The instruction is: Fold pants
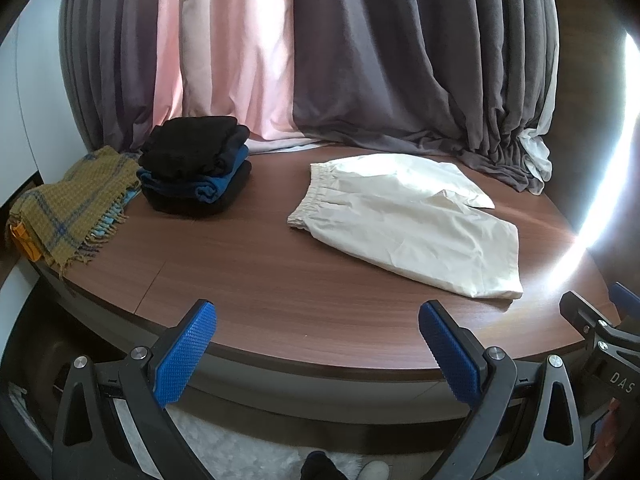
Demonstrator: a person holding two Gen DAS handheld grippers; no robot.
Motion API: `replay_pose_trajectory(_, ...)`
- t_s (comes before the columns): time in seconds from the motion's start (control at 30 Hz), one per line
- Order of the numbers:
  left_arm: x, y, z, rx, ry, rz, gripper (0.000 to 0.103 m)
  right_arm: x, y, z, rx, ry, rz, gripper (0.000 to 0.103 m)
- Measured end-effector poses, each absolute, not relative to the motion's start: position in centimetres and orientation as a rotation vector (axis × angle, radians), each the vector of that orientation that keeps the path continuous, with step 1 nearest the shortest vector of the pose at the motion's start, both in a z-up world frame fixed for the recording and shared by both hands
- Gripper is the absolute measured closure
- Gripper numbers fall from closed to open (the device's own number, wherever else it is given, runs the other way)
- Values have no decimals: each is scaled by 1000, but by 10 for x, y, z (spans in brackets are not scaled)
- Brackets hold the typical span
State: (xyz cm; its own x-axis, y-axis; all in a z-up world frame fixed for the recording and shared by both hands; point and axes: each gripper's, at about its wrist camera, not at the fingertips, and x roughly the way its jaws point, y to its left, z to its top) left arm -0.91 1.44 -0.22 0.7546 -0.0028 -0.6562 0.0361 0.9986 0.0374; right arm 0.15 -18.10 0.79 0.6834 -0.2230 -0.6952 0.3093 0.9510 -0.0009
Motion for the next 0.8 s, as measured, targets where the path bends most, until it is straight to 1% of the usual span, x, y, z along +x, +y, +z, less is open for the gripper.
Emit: replay_pose_trajectory(0.8,-12,20,-1,37,704,-13,0,1,-174,9,115,756,-288,1)
